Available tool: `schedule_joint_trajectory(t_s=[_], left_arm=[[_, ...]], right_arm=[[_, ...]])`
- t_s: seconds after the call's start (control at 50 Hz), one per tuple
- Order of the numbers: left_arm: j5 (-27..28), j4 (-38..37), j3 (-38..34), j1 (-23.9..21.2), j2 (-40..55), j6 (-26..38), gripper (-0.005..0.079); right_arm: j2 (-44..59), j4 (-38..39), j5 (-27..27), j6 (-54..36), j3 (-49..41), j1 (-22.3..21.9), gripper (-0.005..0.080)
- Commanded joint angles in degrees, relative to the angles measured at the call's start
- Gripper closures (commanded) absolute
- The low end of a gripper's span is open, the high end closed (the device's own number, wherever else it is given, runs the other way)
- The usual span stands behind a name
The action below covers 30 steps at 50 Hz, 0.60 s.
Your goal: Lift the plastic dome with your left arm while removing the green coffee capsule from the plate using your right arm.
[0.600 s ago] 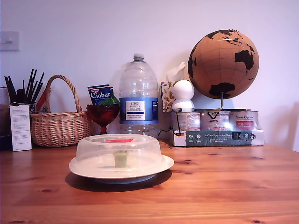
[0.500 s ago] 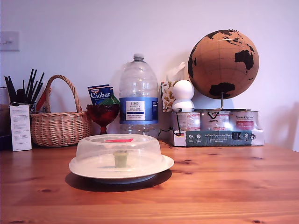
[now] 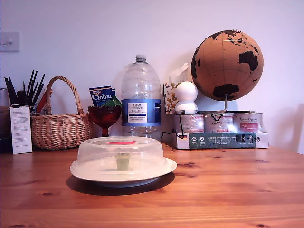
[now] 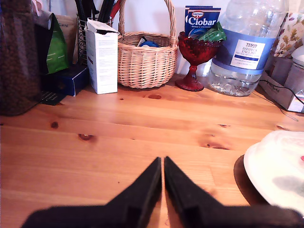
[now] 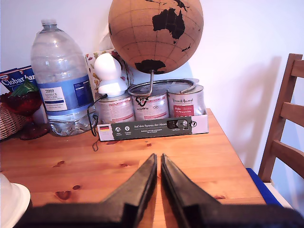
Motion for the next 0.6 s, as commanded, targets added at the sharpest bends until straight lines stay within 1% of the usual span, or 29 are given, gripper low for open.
schedule_joint_trajectory(t_s=[0.0, 0.38, 0.58], left_arm=[[-0.09, 0.55, 0.44, -0.11, -0.48, -0.28, 0.0766], [1.49, 4.79, 0.44, -0.11, -0.48, -0.33, 0.0766], [4.52, 9.09, 0.48, -0.11, -0.48, -0.31, 0.0766]], right_arm=[[-0.37, 0.79, 0.15, 0.20, -0.09, -0.11, 0.0764], [-0.37, 1.73, -0.46, 1.77, 1.31, -0.11, 0.0764], [-0.37, 3.45, -1.36, 1.73, 3.02, -0.11, 0.0764]])
